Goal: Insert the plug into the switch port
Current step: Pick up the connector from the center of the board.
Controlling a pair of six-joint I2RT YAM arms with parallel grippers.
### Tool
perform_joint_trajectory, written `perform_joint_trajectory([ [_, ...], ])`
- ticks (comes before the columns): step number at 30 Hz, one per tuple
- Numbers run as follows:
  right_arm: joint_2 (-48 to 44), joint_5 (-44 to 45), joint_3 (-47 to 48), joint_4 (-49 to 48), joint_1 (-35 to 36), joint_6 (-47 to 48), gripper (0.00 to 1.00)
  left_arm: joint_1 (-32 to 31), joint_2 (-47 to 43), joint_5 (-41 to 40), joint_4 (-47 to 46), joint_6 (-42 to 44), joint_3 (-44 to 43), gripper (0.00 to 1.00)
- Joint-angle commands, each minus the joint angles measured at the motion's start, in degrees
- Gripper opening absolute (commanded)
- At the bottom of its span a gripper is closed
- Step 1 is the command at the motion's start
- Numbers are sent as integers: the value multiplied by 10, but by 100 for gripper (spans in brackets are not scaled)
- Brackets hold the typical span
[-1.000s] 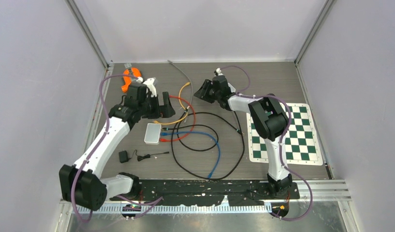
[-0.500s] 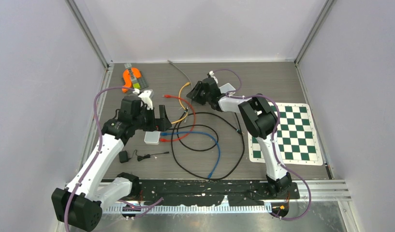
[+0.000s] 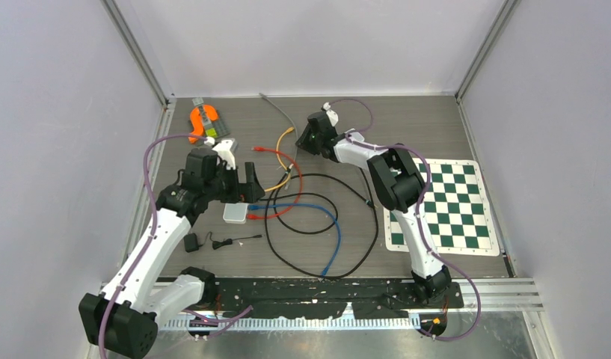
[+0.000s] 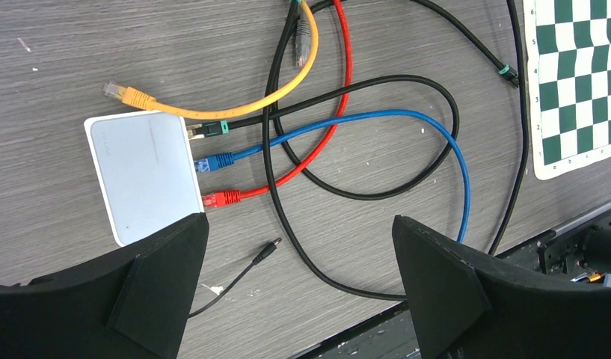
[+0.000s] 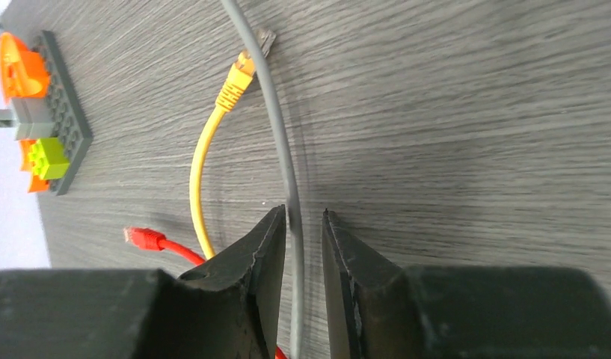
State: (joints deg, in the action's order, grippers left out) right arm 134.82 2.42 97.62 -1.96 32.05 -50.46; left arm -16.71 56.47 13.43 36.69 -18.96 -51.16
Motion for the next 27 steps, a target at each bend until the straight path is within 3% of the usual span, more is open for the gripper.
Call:
perform_joint_trajectory([
  [1, 9, 70, 54, 107, 11, 32, 32, 3, -20, -9, -13, 9, -9, 98],
  [13, 21, 86, 81, 137, 40, 33, 32, 3, -75, -10, -16, 3, 22, 97],
  [19, 37, 134, 141, 233, 50, 52, 31, 3, -90, -2, -17, -2, 29, 96],
  [23, 70, 173, 217, 332, 52, 66, 25, 3, -101, -1, -31, -4, 39, 96],
  [27, 91, 175, 270, 359, 52, 70, 7, 3, -101, 16, -37, -13, 45, 95],
])
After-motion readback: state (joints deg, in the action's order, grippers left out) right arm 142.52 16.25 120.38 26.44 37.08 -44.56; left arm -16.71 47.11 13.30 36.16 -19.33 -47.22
